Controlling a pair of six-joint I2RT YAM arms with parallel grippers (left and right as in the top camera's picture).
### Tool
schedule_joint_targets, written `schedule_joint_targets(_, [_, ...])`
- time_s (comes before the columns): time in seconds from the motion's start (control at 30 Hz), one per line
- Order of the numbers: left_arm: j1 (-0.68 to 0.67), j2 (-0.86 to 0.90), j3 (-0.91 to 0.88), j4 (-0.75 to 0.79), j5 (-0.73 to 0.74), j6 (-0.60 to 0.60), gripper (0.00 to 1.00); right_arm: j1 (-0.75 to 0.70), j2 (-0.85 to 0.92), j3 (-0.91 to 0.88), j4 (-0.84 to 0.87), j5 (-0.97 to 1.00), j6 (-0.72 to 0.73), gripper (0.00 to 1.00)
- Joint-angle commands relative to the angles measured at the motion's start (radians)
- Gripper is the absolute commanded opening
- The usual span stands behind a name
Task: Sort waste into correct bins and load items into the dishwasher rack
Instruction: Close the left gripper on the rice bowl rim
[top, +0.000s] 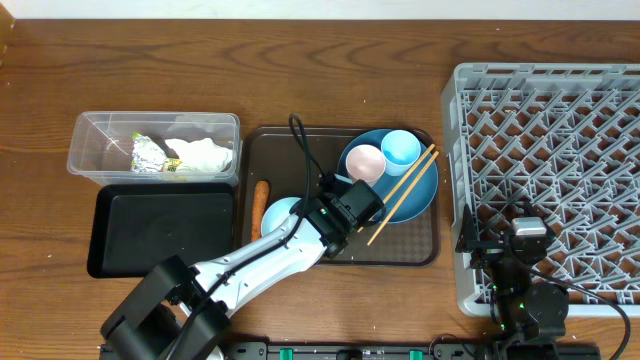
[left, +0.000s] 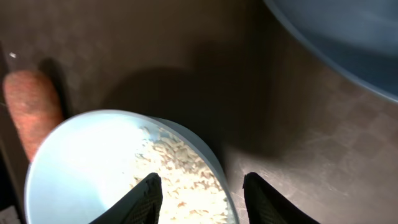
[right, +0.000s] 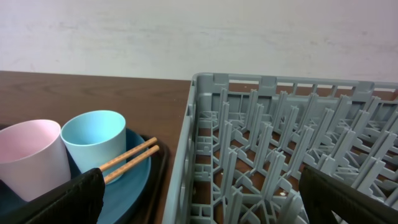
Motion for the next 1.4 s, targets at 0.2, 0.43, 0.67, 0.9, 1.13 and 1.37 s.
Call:
schedule_joint_targets(0.2, [0.005,0.012,-0.006,-0.031,0.091,-0.038,0.46,-0.011,0.000,-0.001,-0.004,-0.002,0.013,0.99])
schedule_joint_targets(0.43, [0.005,0.012,-0.009,-0.041,0.089,-0.051,0.46,-0.011,0.000,-0.001,-0.004,-0.003,0.013,0.99])
schedule_joint_targets(0.67, [0.005,0.012,-0.038,-0.027,0.089,-0.051,0.46,-0.011,0.000,-0.001,-0.004,-0.003,0.013,0.99])
schedule_joint_targets(0.9, [0.005,0.012,-0.047,0.001,0.086,-0.051,0.46,-0.011,0.000,-0.001,-0.004,-0.003,0.013,0.99])
schedule_joint_targets(1.13, [0.005,0.011,-0.047,0.002,0.085,-0.051,0.25,-0.011,0.000,-0.001,-0.004,-0.003,0.013,0.99])
schedule_joint_targets(1.37, [0.005,0.011,-0.047,0.002,0.024,-0.050,0.22,-0.011,0.000,-0.001,-0.004,-0.003,0.013,0.99])
